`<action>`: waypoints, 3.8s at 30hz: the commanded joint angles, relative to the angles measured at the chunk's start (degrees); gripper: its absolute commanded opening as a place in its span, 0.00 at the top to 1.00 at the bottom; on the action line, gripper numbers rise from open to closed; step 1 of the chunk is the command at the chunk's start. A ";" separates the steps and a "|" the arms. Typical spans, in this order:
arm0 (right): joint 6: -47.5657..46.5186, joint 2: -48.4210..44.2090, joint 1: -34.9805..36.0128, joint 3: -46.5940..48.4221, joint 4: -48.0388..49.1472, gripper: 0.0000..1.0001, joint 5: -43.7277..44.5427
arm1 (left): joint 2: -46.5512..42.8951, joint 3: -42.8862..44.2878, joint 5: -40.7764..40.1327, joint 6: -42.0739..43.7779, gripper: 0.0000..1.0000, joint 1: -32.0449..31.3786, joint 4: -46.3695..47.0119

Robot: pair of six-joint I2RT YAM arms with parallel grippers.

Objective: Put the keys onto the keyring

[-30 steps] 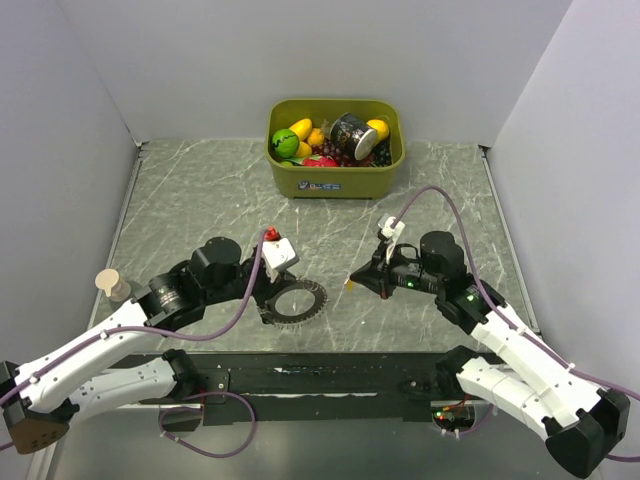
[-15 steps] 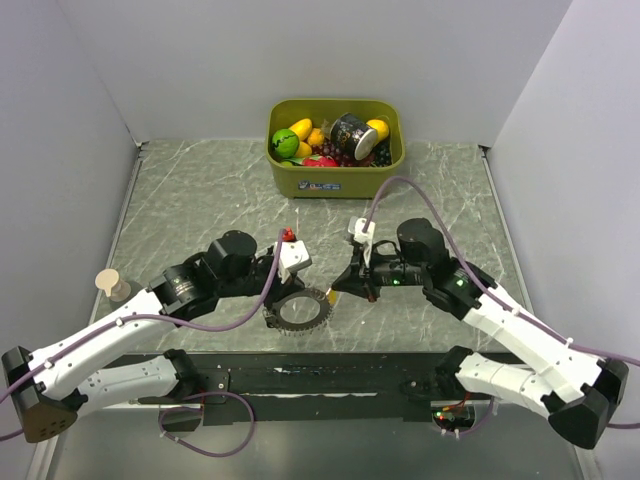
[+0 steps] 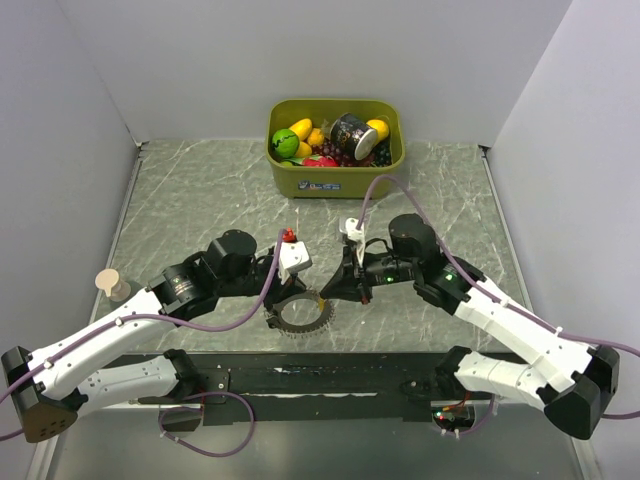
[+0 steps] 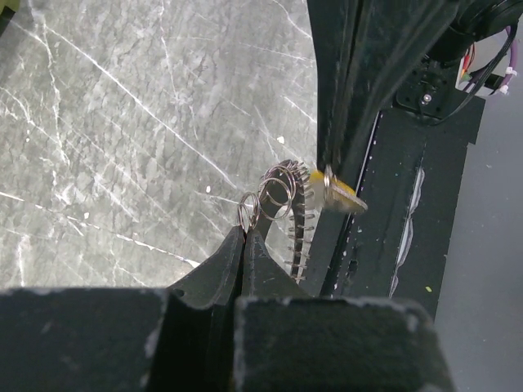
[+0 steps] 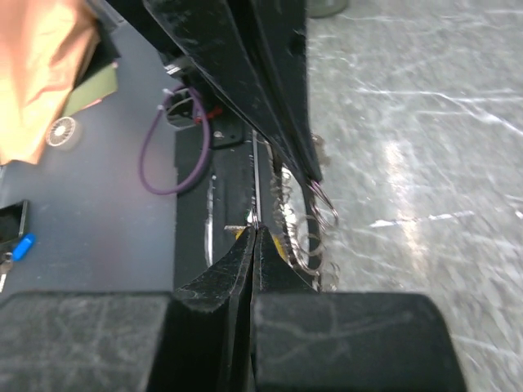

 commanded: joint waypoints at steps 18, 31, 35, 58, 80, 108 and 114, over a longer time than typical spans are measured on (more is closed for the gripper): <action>4.83 5.32 2.00 1.25 6.19 1.00 5.41 | -1.13 2.49 2.39 -0.07 0.99 0.11 3.80; 4.75 4.71 2.00 0.55 5.40 1.00 9.37 | -1.48 2.23 2.39 -0.16 0.99 0.02 3.71; 4.05 5.58 2.00 1.16 3.82 1.00 10.60 | -1.57 2.41 2.65 -0.25 0.99 0.11 3.72; 5.10 4.27 1.21 0.90 2.85 1.00 10.34 | -5.26 1.61 3.18 1.86 0.99 0.11 3.37; 2.55 -6.44 0.77 -3.14 7.06 0.40 11.56 | -8.16 -1.55 5.38 2.48 0.99 0.11 11.10; -2.29 -3.91 0.59 -3.58 19.98 0.50 -5.22 | -8.51 -2.08 15.49 3.27 0.99 0.02 15.32; -2.02 -2.41 0.59 -2.62 18.50 0.65 -5.66 | -8.86 -1.99 15.84 3.01 0.99 0.02 16.11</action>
